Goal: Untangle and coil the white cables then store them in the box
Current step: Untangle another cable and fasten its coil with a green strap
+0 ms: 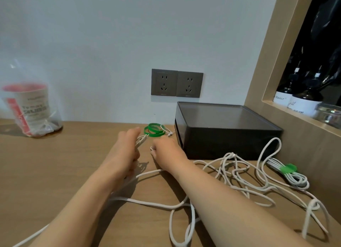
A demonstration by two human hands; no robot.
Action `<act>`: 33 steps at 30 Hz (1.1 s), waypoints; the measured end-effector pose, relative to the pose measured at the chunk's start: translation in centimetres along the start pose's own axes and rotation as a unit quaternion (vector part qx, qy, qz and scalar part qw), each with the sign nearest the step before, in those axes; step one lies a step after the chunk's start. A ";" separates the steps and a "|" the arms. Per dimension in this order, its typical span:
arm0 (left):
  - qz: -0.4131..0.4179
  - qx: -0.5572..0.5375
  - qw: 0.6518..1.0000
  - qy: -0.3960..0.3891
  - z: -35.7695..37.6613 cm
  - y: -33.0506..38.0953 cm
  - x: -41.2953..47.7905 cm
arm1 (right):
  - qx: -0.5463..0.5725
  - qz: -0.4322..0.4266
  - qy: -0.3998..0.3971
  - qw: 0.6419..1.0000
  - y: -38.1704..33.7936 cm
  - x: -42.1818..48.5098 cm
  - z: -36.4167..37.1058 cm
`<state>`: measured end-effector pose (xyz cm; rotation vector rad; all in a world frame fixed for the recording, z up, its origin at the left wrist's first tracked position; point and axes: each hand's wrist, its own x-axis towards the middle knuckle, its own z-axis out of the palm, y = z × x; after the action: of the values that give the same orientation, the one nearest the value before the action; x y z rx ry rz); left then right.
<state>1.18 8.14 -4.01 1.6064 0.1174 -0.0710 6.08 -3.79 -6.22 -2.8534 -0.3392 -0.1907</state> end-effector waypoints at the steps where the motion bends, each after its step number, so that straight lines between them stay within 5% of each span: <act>1: -0.007 -0.009 1.000 0.008 -0.1 0.1 0.2 | -0.003 -0.004 0.003 1.000 0.0 -0.1 -0.1; 14: 0.121 0.128 0.979 0.105 0.5 -0.9 0.7 | 0.045 -0.016 -0.020 0.999 0.9 -3.5 -1.9; 25: 0.105 0.106 0.986 0.080 1.5 -0.8 0.0 | -0.049 -0.013 -0.080 0.995 2.4 -4.3 -1.9; 33: 0.162 0.132 0.971 0.115 2.5 -0.4 -1.1 | -0.128 -0.044 0.029 0.990 2.6 -7.5 -2.4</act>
<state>0.11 5.64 -4.41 1.8765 0.0226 0.3681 -0.73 -8.50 -5.79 -3.0791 -0.4580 -0.3592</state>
